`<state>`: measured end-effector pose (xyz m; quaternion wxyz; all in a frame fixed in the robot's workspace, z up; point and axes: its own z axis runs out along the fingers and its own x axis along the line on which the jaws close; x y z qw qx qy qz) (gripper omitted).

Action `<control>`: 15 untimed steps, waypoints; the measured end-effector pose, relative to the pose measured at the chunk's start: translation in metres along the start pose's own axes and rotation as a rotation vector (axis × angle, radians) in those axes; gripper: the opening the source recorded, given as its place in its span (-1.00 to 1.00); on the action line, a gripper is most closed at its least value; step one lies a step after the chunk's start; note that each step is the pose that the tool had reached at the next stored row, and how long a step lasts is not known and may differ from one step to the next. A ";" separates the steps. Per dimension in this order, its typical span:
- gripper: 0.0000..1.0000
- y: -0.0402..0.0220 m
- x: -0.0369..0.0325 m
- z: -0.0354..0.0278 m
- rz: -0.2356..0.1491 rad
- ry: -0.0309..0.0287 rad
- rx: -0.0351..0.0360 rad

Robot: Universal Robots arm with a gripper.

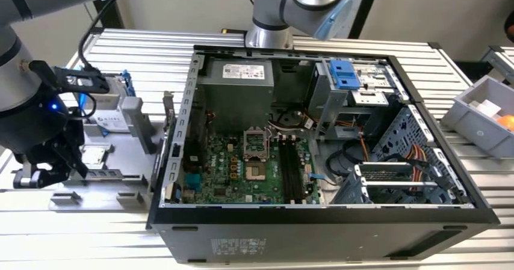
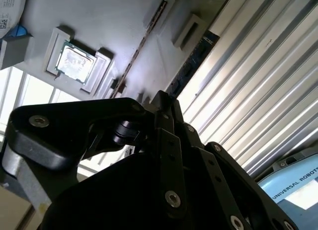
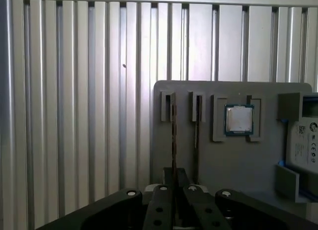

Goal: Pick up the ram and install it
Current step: 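Pick up the ram and move it above insertion slot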

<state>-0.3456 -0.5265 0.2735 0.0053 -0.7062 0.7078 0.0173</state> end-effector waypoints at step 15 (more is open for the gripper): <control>-1.00 0.0003 -0.0006 -0.0198 0.000 0.0000 0.0000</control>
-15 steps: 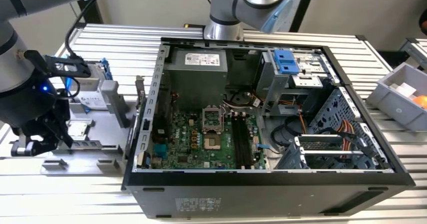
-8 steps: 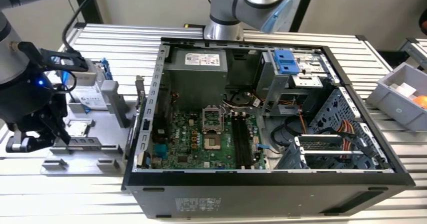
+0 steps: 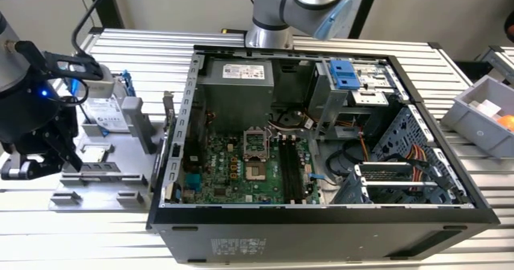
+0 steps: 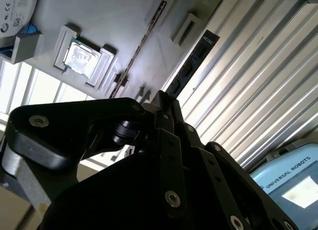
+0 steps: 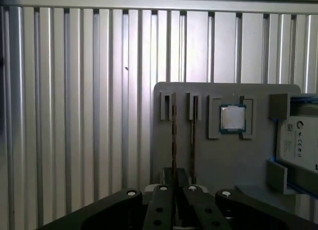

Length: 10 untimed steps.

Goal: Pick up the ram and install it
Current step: 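Pick up the ram and move it above insertion slot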

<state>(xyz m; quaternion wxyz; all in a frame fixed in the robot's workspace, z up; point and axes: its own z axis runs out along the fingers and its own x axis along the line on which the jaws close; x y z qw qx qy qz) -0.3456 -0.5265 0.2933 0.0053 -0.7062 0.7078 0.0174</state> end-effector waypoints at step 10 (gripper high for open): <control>-1.00 0.0002 -0.0004 -0.0121 0.000 0.0001 -0.0001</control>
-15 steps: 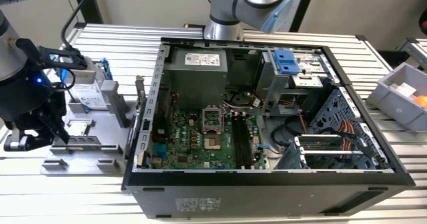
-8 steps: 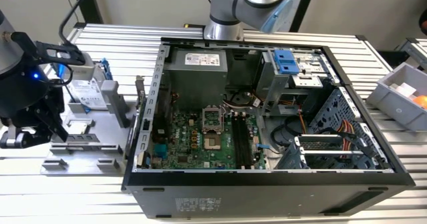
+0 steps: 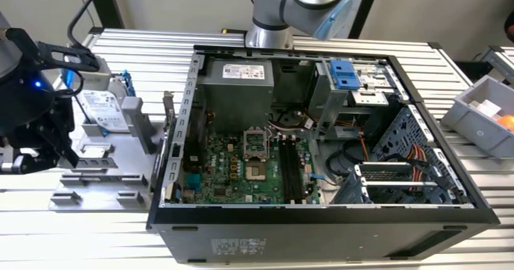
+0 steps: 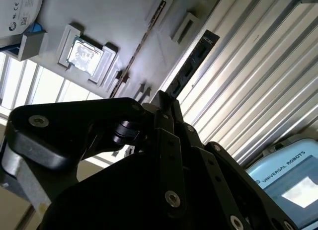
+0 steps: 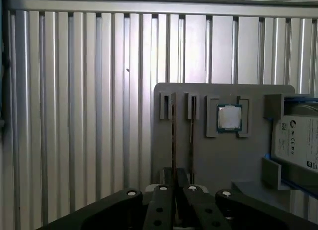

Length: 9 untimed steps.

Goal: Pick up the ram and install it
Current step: 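Pick up the ram and move it above insertion slot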

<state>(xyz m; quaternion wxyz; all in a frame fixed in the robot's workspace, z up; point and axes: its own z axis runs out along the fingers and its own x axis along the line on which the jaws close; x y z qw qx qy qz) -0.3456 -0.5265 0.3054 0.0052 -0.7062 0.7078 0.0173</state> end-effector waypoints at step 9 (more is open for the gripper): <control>-1.00 0.0002 -0.0003 -0.0099 0.000 -0.0001 0.0001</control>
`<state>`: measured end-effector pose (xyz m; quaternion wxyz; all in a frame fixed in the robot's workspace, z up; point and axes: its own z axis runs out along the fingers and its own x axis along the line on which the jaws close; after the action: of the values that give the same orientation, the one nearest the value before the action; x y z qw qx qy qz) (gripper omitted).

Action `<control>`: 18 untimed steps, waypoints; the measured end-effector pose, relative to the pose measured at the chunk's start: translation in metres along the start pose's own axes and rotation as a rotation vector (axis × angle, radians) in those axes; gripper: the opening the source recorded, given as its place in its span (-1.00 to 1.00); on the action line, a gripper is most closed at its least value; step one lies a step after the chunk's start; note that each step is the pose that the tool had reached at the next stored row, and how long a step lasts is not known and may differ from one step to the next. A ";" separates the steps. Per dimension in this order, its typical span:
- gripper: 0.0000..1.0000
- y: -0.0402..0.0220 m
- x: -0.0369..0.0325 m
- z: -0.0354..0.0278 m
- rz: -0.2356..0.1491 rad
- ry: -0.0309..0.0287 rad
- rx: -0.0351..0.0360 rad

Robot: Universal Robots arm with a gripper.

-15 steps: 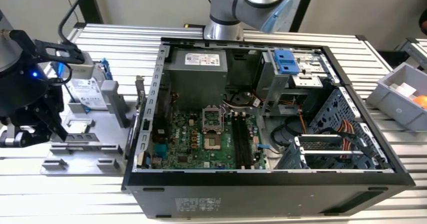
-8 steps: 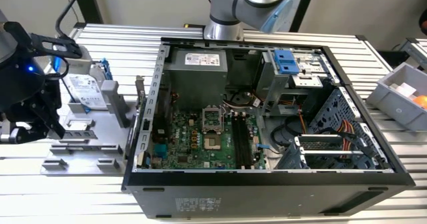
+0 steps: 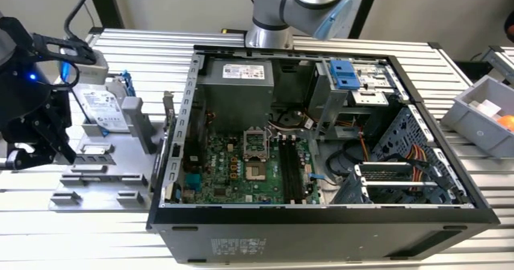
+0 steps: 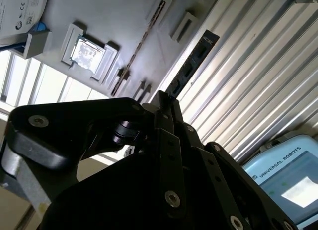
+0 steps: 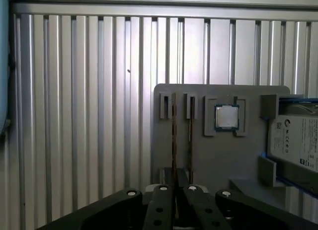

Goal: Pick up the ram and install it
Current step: 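Pick up the ram and move it above insertion slot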

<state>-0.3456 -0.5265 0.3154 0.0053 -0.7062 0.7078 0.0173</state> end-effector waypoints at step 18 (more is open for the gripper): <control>-1.00 0.0004 -0.0009 -0.0259 0.001 0.0001 -0.0001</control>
<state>-0.3456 -0.5265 0.3413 0.0053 -0.7058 0.7082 0.0173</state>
